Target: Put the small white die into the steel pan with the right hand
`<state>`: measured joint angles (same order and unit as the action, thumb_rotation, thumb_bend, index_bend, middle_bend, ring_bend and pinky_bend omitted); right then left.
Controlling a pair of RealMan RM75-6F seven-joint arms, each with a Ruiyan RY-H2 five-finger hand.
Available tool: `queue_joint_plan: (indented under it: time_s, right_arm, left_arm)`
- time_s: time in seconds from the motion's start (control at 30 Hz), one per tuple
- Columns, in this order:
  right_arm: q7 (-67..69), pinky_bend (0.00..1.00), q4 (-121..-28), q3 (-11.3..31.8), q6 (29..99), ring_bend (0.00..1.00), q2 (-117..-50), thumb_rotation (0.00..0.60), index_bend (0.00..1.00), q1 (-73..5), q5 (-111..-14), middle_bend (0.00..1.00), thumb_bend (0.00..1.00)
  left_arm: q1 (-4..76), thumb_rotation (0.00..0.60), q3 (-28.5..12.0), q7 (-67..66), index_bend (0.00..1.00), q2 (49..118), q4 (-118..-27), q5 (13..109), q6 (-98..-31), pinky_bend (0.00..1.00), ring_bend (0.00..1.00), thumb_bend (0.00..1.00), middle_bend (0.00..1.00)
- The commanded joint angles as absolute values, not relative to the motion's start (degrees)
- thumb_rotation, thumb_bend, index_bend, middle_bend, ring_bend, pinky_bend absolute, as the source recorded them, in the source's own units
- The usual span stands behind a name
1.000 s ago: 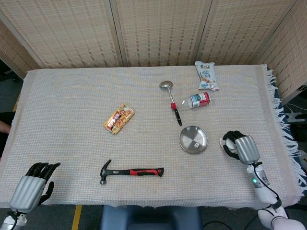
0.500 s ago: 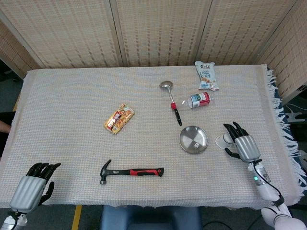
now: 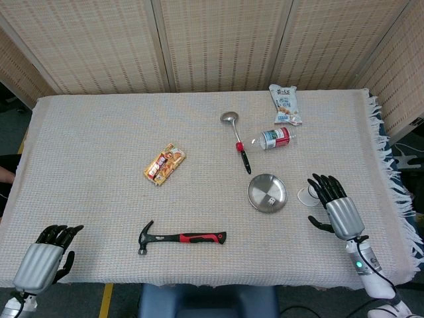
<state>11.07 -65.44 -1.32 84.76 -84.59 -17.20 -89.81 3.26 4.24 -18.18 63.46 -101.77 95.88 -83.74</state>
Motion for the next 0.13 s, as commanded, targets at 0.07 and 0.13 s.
queue_joint_plan:
  time_s: [0.07, 0.13]
  right_arm:
    - [-12.4, 0.04, -92.9, -2.0, 84.1, 0.0, -70.3, 0.6, 0.0, -11.8, -82.7, 0.0, 0.09]
    - [-13.8, 0.05, -94.2, -1.7, 83.0, 0.0, -70.0, 0.6, 0.0, -11.8, -81.7, 0.0, 0.09]
  left_arm:
    - [3.3, 0.6, 4.2, -18.2, 0.17, 63.5, -101.6, 95.7, -83.7, 0.19, 0.18, 0.57, 0.25]
    - [3.3, 0.6, 4.1, -18.3, 0.17, 63.5, -101.6, 95.4, -83.6, 0.19, 0.18, 0.57, 0.25]
